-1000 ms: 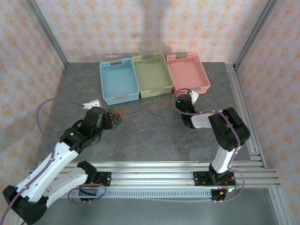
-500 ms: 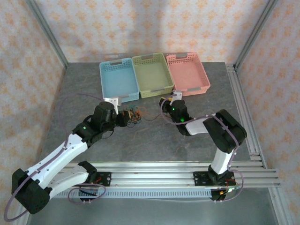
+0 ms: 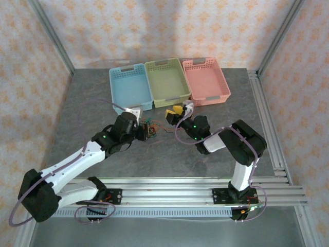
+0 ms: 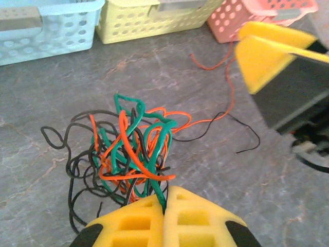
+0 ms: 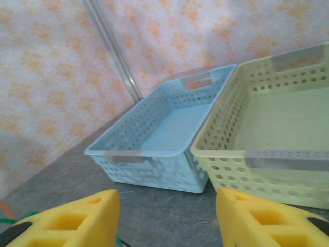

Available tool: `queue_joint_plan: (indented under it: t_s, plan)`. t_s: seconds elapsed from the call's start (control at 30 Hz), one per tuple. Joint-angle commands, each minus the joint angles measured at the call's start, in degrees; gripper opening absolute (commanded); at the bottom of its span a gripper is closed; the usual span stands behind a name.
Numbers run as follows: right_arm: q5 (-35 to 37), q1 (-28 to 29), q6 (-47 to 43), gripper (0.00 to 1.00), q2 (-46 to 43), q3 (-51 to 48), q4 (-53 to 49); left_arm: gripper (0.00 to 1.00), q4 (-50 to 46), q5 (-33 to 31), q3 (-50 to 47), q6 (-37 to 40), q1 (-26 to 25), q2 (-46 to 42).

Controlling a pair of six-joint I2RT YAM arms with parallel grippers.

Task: Untangle the cables

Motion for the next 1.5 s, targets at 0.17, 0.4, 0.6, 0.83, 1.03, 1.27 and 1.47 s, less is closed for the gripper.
queue_joint_plan:
  t_s: [0.17, 0.4, 0.6, 0.83, 1.03, 1.27, 1.47]
  plan:
    - [-15.36, 0.31, 3.55, 0.56, 4.19, 4.01, 4.06, 0.00, 9.07, 1.47, -1.03, 3.20, 1.54, -0.66]
    - [-20.79, -0.05, 6.86, 0.56, 6.62, 6.64, 3.79, 0.00, 7.53, 0.39, -2.11, 4.22, 1.55, -3.92]
    - [-23.13, -0.36, 7.93, 0.48, 7.19, 7.61, 3.10, 0.00, 6.66, -0.22, -2.58, 4.18, 1.49, -6.19]
    - [-26.89, -0.53, 10.19, 0.23, 8.70, 9.41, 3.59, 0.00, 6.47, -0.03, -2.29, 3.74, 1.52, -6.57]
    - [-22.13, -0.86, 8.39, 0.00, 7.26, 7.41, 4.04, 0.00, 4.78, -3.44, -2.46, 3.17, 1.65, -7.34]
    - [-10.79, -2.40, 7.64, 0.00, 5.31, 4.01, 3.87, 0.00, -4.78, -15.45, -1.28, -0.09, 1.84, -10.02]
    - [7.56, -3.08, 4.24, 0.00, 0.68, 1.64, -7.08, 0.00, -17.28, -29.03, 0.83, -6.79, 3.94, -16.21]
